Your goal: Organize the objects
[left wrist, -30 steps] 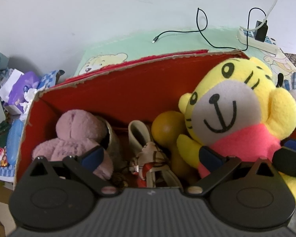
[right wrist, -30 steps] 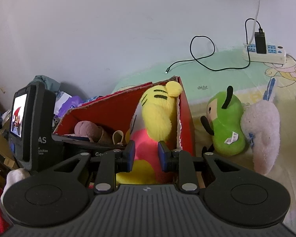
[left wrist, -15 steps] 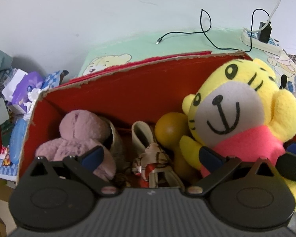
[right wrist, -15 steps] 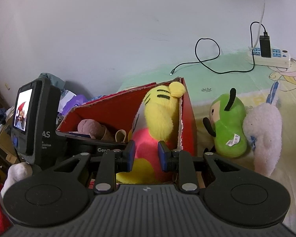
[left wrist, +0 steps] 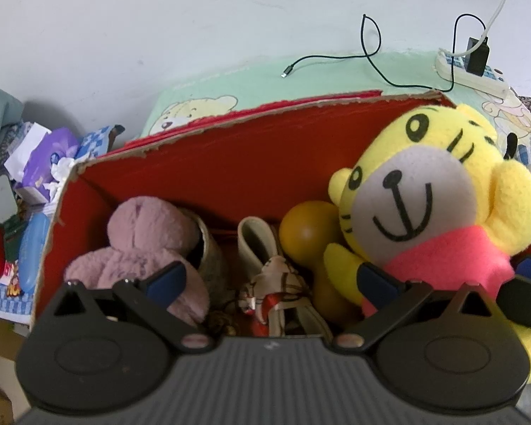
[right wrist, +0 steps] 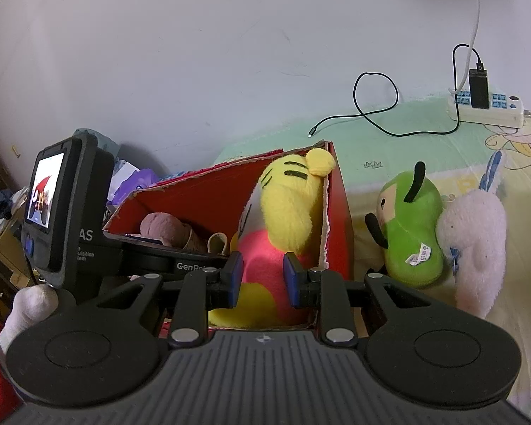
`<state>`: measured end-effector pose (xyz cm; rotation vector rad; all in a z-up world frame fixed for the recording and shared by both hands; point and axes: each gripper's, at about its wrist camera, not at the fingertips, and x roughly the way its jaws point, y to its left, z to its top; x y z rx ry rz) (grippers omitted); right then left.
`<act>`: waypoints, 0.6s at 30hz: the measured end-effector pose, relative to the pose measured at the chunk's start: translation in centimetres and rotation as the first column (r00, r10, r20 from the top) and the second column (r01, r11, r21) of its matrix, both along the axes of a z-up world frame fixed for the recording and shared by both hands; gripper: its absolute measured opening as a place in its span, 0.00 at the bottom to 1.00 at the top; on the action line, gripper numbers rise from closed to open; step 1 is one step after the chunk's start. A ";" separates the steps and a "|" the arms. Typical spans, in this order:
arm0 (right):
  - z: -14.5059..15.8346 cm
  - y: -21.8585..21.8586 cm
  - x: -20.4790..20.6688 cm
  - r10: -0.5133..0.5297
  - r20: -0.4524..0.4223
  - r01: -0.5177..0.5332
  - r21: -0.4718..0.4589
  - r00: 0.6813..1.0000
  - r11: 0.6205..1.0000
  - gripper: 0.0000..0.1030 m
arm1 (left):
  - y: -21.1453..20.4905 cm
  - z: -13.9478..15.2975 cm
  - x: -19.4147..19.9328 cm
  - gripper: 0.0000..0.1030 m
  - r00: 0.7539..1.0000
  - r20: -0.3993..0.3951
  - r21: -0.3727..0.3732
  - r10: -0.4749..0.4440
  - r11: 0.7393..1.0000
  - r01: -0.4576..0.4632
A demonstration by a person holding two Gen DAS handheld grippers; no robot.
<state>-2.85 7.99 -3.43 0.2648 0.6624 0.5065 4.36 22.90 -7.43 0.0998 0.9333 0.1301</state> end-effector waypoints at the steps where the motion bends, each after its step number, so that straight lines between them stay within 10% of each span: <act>1: 0.0 0.0 0.0 -0.001 0.000 0.001 0.000 1.000 1.000 0.25 | 0.0 0.0 0.0 0.99 1.000 -0.002 0.001 0.001 1.000 -0.001; 18: 0.3 -0.7 0.4 0.000 -0.064 0.004 0.057 0.998 0.998 0.26 | 0.0 1.5 -1.3 0.99 1.000 0.003 0.000 0.009 1.000 -0.009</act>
